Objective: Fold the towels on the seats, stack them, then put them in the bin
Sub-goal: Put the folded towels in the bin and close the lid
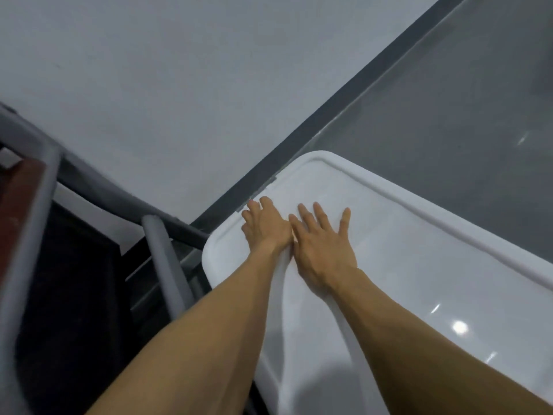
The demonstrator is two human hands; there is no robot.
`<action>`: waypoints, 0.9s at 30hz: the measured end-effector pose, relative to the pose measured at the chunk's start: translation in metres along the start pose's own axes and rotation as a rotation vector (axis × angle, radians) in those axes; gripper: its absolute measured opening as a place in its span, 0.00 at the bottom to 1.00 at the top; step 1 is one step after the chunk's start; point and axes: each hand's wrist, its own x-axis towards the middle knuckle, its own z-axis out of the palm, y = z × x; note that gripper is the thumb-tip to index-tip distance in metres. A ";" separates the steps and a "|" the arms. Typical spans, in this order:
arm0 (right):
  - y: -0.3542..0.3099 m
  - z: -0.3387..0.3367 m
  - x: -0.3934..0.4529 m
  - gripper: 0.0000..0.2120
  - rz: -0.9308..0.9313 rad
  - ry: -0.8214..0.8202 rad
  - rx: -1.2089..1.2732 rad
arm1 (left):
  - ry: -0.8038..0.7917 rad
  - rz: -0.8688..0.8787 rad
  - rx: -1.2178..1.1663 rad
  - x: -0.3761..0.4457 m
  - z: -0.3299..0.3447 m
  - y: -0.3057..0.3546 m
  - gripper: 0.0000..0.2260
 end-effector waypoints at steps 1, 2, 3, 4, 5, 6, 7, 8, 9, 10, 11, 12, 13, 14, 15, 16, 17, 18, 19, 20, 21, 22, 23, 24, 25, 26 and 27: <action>0.004 0.002 0.007 0.31 -0.006 0.006 -0.019 | 0.050 -0.007 0.012 0.008 0.002 -0.003 0.19; 0.006 0.003 0.017 0.30 -0.020 0.025 -0.010 | 0.120 0.016 0.039 0.018 0.002 -0.007 0.17; 0.008 0.005 0.024 0.29 -0.030 0.042 0.006 | 0.172 0.053 0.065 0.026 0.002 -0.011 0.15; 0.012 0.007 0.029 0.28 -0.041 0.051 0.002 | 0.204 0.085 0.078 0.035 0.004 -0.015 0.14; 0.014 0.008 0.030 0.28 -0.046 0.054 -0.008 | 0.197 0.090 0.078 0.043 0.005 -0.020 0.14; 0.015 0.011 0.030 0.29 -0.048 0.055 -0.024 | 0.158 0.069 0.080 0.050 0.006 -0.025 0.16; 0.014 0.013 0.030 0.29 -0.050 0.059 -0.041 | 0.110 0.040 0.097 0.056 0.008 -0.030 0.20; 0.014 0.014 0.029 0.29 -0.047 0.063 -0.054 | 0.064 0.016 0.137 0.060 0.008 -0.034 0.25; 0.013 0.015 0.029 0.29 -0.044 0.064 -0.059 | 0.035 0.001 0.172 0.064 0.008 -0.036 0.29; 0.011 0.015 0.029 0.29 -0.045 0.063 -0.059 | 0.022 -0.006 0.194 0.067 0.007 -0.039 0.32; 0.010 0.013 0.030 0.29 -0.043 0.063 -0.056 | 0.016 -0.010 0.200 0.070 0.006 -0.040 0.34; 0.009 0.011 0.031 0.28 -0.038 0.063 -0.052 | 0.010 -0.012 0.203 0.072 0.005 -0.040 0.36; 0.009 0.009 0.033 0.28 -0.030 0.063 -0.045 | 0.000 -0.011 0.202 0.073 0.004 -0.039 0.36; 0.007 0.007 0.035 0.28 -0.023 0.066 -0.035 | -0.008 -0.013 0.200 0.073 0.003 -0.039 0.36; 0.005 0.006 0.036 0.27 -0.016 0.071 -0.027 | -0.017 -0.019 0.197 0.074 0.002 -0.040 0.35; 0.005 0.006 0.036 0.27 -0.010 0.072 -0.027 | -0.023 -0.023 0.190 0.074 0.003 -0.040 0.35; 0.004 0.005 0.036 0.28 -0.008 0.068 -0.031 | -0.023 -0.027 0.178 0.076 0.004 -0.041 0.34; 0.005 0.006 0.036 0.28 -0.006 0.063 -0.033 | -0.017 -0.028 0.166 0.079 0.006 -0.041 0.34; 0.005 0.007 0.036 0.28 -0.005 0.061 -0.034 | 0.005 -0.029 0.153 0.081 0.010 -0.042 0.33; 0.006 0.007 0.036 0.28 -0.008 0.060 -0.034 | 0.045 -0.028 0.145 0.082 0.013 -0.042 0.32; 0.006 0.009 0.037 0.28 -0.008 0.058 -0.036 | 0.100 -0.019 0.137 0.080 0.016 -0.042 0.30; 0.006 0.010 0.037 0.28 -0.007 0.059 -0.034 | 0.168 -0.002 0.125 0.079 0.018 -0.042 0.27; 0.006 0.010 0.037 0.28 -0.004 0.059 -0.033 | 0.228 0.019 0.106 0.076 0.018 -0.041 0.24; 0.006 0.011 0.037 0.28 -0.002 0.061 -0.032 | 0.268 0.037 0.074 0.074 0.019 -0.041 0.21; 0.006 0.011 0.037 0.28 -0.002 0.064 -0.032 | 0.280 0.041 0.028 0.072 0.018 -0.041 0.19; 0.006 0.012 0.036 0.28 -0.006 0.065 -0.032 | 0.274 0.031 -0.024 0.071 0.018 -0.041 0.17; 0.006 0.012 0.037 0.28 -0.009 0.069 -0.032 | 0.269 0.023 -0.058 0.070 0.018 -0.041 0.16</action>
